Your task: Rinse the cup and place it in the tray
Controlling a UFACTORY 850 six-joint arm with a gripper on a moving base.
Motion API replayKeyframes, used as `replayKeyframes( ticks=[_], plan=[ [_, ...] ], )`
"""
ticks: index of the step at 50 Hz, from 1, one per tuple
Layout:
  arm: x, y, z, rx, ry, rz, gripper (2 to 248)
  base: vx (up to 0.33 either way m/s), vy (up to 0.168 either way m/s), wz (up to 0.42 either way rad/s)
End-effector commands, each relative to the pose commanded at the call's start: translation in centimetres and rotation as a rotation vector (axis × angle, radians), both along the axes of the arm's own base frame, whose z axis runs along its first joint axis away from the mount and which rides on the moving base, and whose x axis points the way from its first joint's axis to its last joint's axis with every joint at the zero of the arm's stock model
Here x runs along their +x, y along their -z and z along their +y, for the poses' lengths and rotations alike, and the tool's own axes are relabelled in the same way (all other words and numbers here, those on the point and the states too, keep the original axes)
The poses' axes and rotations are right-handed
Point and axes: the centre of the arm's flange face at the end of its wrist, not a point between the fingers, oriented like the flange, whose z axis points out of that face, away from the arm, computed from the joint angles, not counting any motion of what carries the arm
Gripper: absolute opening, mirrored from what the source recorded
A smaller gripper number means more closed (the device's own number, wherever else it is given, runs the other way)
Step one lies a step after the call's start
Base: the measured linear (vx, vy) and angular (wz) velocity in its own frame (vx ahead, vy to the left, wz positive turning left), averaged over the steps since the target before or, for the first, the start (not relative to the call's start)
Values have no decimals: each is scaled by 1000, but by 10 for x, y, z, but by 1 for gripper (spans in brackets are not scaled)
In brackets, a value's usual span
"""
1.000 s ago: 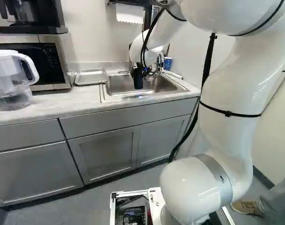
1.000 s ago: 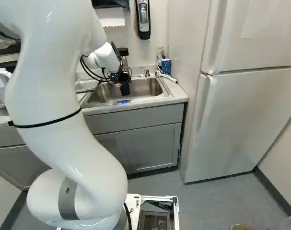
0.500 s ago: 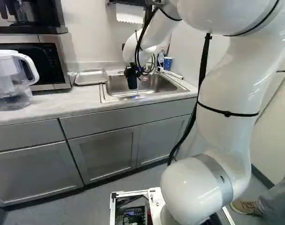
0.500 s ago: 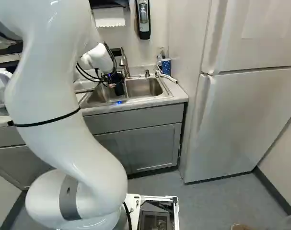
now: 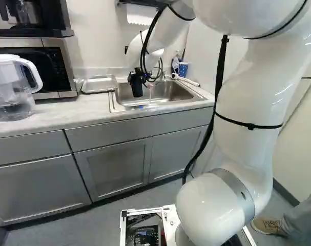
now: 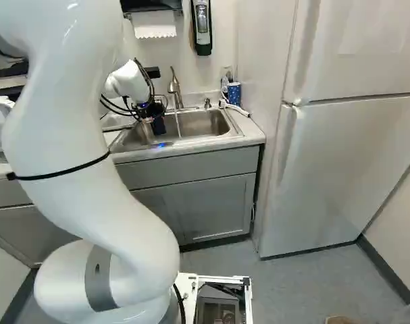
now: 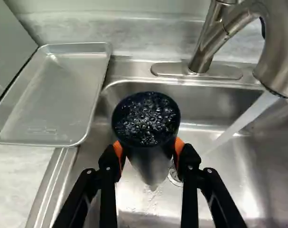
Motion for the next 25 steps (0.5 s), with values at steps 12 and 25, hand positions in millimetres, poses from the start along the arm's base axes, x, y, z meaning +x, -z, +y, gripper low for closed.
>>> replayKeyframes(
  ticks=[12,25],
  plan=[
    [-3,-14,17,8,-30,-26,121,0,0,0],
    [-6,-30,20,18,-36,-53,121,0,0,0]
  ],
)
